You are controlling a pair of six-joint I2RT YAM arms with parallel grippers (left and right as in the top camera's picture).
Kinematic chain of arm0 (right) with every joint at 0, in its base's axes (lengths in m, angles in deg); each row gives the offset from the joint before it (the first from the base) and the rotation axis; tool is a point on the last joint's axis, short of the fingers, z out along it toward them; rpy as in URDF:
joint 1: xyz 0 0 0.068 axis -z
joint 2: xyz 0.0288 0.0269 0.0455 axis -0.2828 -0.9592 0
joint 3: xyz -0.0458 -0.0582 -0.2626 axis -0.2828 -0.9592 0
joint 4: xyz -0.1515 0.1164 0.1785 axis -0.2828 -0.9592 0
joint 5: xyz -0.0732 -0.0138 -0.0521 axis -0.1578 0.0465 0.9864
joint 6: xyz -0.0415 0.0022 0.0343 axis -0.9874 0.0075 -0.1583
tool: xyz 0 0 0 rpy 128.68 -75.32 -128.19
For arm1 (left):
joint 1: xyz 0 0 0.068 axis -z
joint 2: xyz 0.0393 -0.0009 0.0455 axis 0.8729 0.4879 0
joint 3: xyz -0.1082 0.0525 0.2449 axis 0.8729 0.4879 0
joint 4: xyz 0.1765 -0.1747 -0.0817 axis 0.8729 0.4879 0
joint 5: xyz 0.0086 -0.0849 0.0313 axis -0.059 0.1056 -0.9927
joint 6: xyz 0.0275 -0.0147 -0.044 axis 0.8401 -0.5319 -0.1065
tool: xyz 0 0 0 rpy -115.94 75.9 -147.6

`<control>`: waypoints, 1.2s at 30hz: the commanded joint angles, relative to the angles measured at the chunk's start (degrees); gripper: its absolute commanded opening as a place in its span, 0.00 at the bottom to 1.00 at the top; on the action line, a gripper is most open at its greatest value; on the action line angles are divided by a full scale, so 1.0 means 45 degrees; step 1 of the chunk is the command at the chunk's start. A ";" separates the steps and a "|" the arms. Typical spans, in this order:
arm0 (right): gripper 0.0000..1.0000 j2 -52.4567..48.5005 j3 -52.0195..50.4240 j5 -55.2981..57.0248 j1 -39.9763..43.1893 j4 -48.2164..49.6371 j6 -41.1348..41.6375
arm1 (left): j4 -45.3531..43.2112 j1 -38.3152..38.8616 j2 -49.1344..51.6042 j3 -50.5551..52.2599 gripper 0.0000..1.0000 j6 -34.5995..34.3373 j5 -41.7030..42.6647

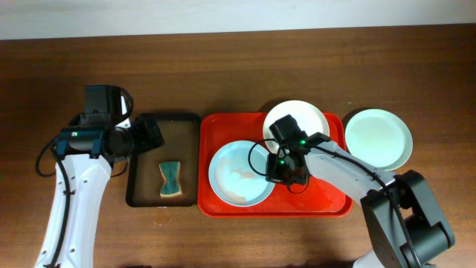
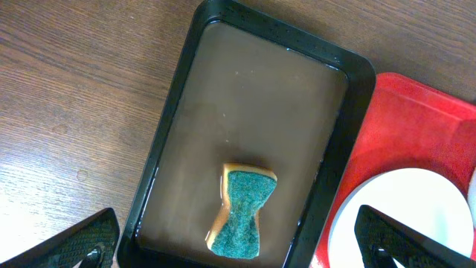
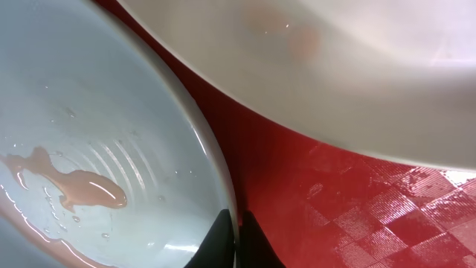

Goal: Clean dirty plates on tray and stack at the side

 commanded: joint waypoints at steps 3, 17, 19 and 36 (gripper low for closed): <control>0.04 -0.0058 -0.0102 0.0141 -0.0010 0.0117 0.0015 | -0.0549 -0.0155 -0.0170 -0.0199 0.99 -0.0267 -0.0233; 0.04 -0.0053 -0.0097 0.0107 -0.0010 0.0335 -0.0034 | 0.0155 -0.3755 -0.0170 -0.0194 0.99 -0.0267 -0.0189; 0.04 0.0097 0.0019 -0.0316 0.0097 0.0345 -0.0214 | 0.0155 -0.3755 -0.0170 -0.0194 0.99 -0.0267 -0.0189; 0.04 0.1914 0.3653 -0.0855 0.0155 -0.3123 -0.0690 | 0.0155 -0.3755 -0.0170 -0.0194 0.99 -0.0267 -0.0189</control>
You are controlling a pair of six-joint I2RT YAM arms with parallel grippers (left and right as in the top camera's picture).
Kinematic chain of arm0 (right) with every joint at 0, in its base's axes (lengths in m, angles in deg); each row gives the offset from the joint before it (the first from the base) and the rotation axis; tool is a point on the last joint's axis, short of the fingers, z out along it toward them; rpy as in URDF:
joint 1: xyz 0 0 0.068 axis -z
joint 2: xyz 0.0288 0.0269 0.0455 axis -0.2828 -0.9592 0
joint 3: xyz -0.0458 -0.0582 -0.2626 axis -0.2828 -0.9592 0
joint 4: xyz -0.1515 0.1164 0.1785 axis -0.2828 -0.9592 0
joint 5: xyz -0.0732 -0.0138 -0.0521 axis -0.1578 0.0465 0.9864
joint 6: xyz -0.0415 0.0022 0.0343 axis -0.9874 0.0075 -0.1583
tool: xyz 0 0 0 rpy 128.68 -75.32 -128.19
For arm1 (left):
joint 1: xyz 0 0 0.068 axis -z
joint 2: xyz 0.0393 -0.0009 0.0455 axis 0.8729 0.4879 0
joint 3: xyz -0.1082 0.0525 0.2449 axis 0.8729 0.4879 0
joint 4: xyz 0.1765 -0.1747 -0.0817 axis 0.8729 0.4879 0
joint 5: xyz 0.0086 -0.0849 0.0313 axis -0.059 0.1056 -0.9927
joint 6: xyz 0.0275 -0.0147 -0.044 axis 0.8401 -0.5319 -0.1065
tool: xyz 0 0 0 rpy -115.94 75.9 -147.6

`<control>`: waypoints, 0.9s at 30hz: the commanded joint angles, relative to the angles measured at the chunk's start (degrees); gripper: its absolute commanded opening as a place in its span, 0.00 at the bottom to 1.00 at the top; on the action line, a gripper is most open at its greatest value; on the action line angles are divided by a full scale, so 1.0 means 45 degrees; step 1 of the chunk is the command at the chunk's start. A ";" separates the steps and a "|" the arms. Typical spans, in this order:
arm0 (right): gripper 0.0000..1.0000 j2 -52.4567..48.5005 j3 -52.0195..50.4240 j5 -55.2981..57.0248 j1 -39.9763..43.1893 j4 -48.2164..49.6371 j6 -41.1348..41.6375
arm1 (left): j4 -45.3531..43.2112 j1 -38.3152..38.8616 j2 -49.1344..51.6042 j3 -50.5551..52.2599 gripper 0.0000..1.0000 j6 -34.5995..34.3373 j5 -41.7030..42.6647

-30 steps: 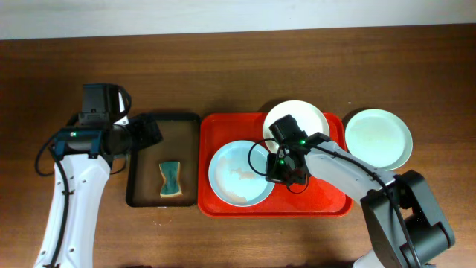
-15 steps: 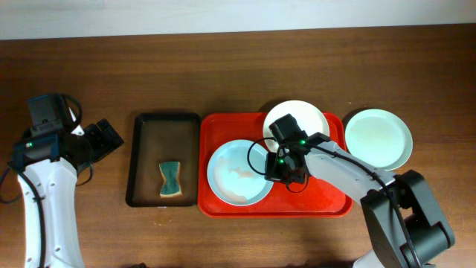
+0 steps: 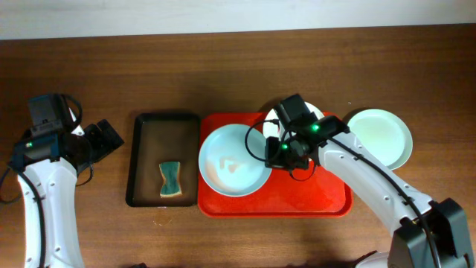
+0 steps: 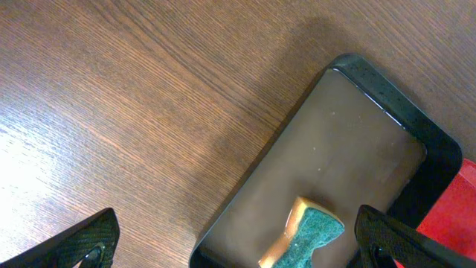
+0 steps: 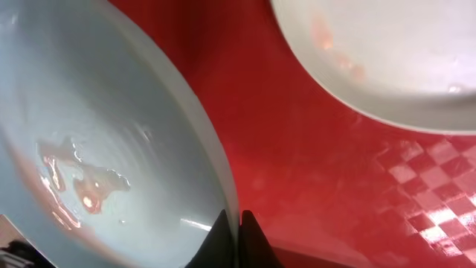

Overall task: Clean dirty plates on tray and stack at the side
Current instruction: 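Lift the pale blue plate with the right gripper and swing it up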

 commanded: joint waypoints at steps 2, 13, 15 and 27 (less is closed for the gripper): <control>0.04 -0.0010 0.1205 0.0170 0.0029 0.0112 0.0719 | 0.0015 -0.0068 -0.0170 -0.0194 0.99 -0.0121 -0.0044; 0.04 -0.2812 0.3798 0.1413 -0.1229 0.2234 0.1865 | 0.0015 -0.0068 -0.0170 -0.0194 0.99 -0.0121 -0.0044; 0.04 -0.3269 0.3988 0.2210 -0.1749 0.3220 0.1865 | 0.0019 -0.0068 -0.0170 -0.0194 0.99 -0.0121 -0.0044; 0.04 -0.3410 0.3983 0.9802 -0.5343 0.4974 0.1710 | 0.0015 -0.0068 -0.0170 -0.0194 0.99 -0.0121 -0.0044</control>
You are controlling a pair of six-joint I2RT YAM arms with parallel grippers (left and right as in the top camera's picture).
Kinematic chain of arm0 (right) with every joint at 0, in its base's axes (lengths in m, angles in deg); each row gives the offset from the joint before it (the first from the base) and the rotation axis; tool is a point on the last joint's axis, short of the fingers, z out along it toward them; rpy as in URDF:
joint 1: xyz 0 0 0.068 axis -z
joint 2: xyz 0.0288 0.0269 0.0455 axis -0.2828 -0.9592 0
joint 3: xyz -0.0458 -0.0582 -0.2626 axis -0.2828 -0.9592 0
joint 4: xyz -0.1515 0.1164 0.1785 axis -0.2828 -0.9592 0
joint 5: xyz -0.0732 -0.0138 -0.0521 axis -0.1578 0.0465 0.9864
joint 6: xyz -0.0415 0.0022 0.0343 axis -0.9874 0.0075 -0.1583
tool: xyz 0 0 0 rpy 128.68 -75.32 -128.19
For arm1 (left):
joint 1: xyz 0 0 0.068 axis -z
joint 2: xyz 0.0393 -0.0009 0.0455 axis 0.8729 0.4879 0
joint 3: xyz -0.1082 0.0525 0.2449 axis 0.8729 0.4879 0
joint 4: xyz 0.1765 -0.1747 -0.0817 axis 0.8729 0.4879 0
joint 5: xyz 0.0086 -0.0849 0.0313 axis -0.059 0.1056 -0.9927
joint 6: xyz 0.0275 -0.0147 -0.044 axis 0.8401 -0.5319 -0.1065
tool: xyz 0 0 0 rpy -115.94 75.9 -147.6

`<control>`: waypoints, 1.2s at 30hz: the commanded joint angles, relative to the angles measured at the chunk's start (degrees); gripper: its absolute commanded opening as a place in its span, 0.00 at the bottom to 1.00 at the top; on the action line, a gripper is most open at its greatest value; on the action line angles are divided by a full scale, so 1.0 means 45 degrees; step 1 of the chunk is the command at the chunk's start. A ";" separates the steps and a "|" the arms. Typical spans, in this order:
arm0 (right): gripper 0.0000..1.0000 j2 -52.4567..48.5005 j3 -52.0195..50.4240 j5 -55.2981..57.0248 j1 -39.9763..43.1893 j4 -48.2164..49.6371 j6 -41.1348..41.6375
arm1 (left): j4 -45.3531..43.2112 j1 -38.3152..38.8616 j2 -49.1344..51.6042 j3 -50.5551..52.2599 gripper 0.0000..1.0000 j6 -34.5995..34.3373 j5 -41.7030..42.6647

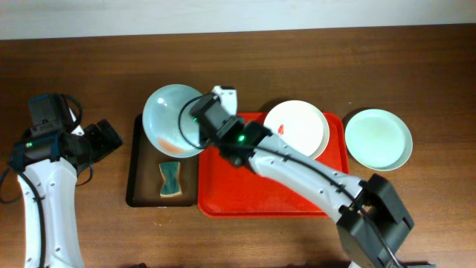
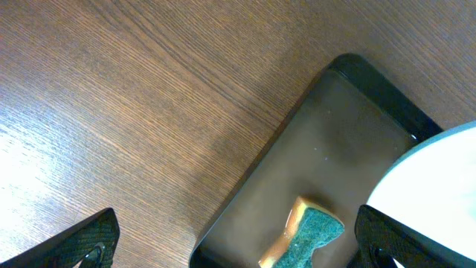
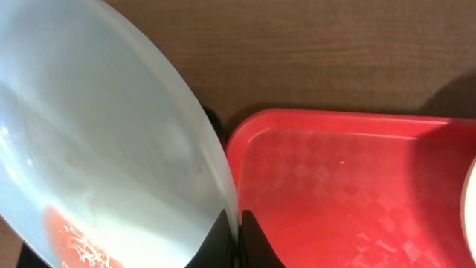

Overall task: Clean dirty plates on tray and stack at the side
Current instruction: 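Lift the pale blue plate with the right gripper and swing it up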

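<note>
My right gripper (image 1: 199,128) is shut on the rim of a pale blue plate (image 1: 171,119) with reddish sauce, held tilted over the black basin (image 1: 137,175). In the right wrist view the plate (image 3: 97,149) fills the left, the fingertips (image 3: 236,234) pinching its edge. A green and yellow sponge (image 1: 170,179) lies in the basin, also seen as the sponge (image 2: 306,238) in the left wrist view. A white plate (image 1: 296,128) rests on the red tray (image 1: 275,190). A clean pale green plate (image 1: 378,138) sits at the right. My left gripper (image 2: 238,249) is open over the table left of the basin.
The basin (image 2: 327,149) holds brownish water. Bare wooden table (image 1: 245,67) lies behind the tray and basin, and a pale wall edge runs along the far side. My right arm (image 1: 297,167) stretches across the red tray.
My right gripper has carried the blue plate from the tray's left part to above the black basin, tilted. The left arm has not moved.
At first my right gripper gripped the blue plate's rim on the tray while the left gripper hovered over the basin. Then the plate was lifted at the tray's left and the left arm had drawn back leftward. Now the plate hangs over the basin.
</note>
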 commanded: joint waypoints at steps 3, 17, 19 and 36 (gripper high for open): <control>0.04 -0.0015 0.0355 0.3254 -0.0923 0.0345 -0.1248 | 0.0015 -0.0068 -0.0170 -0.0194 0.99 -0.0121 -0.0049; 0.04 -0.0010 0.0359 0.7261 -0.1778 0.3410 -0.8242 | 0.0015 -0.0068 -0.0170 -0.0194 0.99 -0.0121 -0.0049; 0.04 -0.0010 0.0359 0.8582 -0.2239 0.4415 -0.9947 | 0.0019 -0.0068 -0.0170 -0.0194 0.99 -0.0121 -0.0049; 0.04 -0.0005 0.0359 1.1332 -0.4483 1.3945 -2.2275 | 0.0015 -0.0068 -0.0170 -0.0194 0.99 -0.0121 -0.0049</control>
